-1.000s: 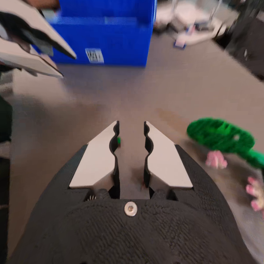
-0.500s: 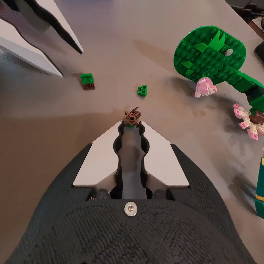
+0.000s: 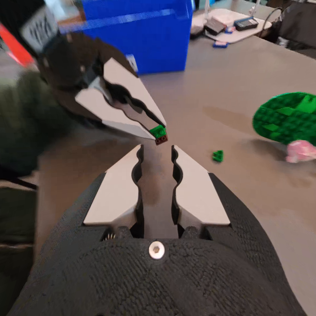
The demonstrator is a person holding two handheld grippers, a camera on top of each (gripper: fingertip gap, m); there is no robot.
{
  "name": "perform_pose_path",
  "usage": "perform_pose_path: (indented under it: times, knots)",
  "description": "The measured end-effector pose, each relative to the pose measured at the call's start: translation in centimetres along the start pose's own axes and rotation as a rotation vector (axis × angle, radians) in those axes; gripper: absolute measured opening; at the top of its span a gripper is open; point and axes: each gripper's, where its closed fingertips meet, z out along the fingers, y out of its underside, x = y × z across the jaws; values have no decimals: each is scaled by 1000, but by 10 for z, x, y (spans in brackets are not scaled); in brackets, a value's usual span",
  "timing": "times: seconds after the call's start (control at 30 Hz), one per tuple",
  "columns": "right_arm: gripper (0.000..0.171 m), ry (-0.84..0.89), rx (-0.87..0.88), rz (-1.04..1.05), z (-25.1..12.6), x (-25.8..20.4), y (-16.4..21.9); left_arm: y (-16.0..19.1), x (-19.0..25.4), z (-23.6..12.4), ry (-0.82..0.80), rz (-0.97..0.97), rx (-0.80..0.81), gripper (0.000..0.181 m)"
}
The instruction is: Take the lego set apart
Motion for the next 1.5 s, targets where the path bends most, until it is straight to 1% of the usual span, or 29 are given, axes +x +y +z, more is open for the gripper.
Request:
perform_pose_path:
  times: [0.03,0.1,0.13,0.23,0.3,0.37,0.47,0.53,0.6,0.63,0.8,0.93,1.07,1.13,1.23,1.37,1.4,1.47,1.5]
  knots:
    - [27,-52,66,77,0,-7,-10,-18,0,-9,-36,66,103,14]
    - [18,-138,200,186,-5,-17,-33,-42,1,-27,-96,151,248,14]
    - [11,-170,243,196,-9,-22,-42,-50,2,-34,-110,164,302,14]
    - [3,-244,315,157,-17,-38,-59,-64,5,-50,-108,171,419,14]
    - [2,-309,346,159,-22,-47,-66,-72,9,-58,-102,201,481,14]
    - [10,-372,371,212,-26,-52,-70,-77,12,-63,-89,208,520,14]
    - [14,-423,406,285,-31,-51,-75,-77,16,-64,-79,230,524,14]
    - [4,-442,399,292,-32,-52,-75,-77,19,-62,-79,239,517,14]
    - [3,-420,381,253,-31,-52,-73,-76,18,-61,-78,215,508,14]
    - [2,-382,373,208,-30,-50,-73,-75,16,-59,-85,183,497,14]
    - [2,-63,365,-175,-31,-38,-75,-75,3,-56,-173,45,465,24]
    - [2,61,354,-358,-34,-38,-78,-75,4,-52,-195,35,424,17]
    - [2,80,361,-450,-38,-43,-80,-80,10,-54,-227,95,428,8]
    - [3,67,362,-496,-41,-46,-81,-83,12,-56,-233,105,430,7]
    - [3,-3,344,-525,-46,-51,-78,-86,19,-57,-187,87,437,5]
    - [3,-84,322,-541,-55,-59,-77,-91,29,-60,-84,29,483,5]
    - [3,-82,319,-551,-56,-59,-78,-92,31,-61,-49,5,501,5]
    - [2,40,367,-535,-69,-38,-90,-94,38,-73,31,-6,552,3]
    - [2,69,401,-500,-79,-28,-96,-92,39,-77,36,-10,544,3]
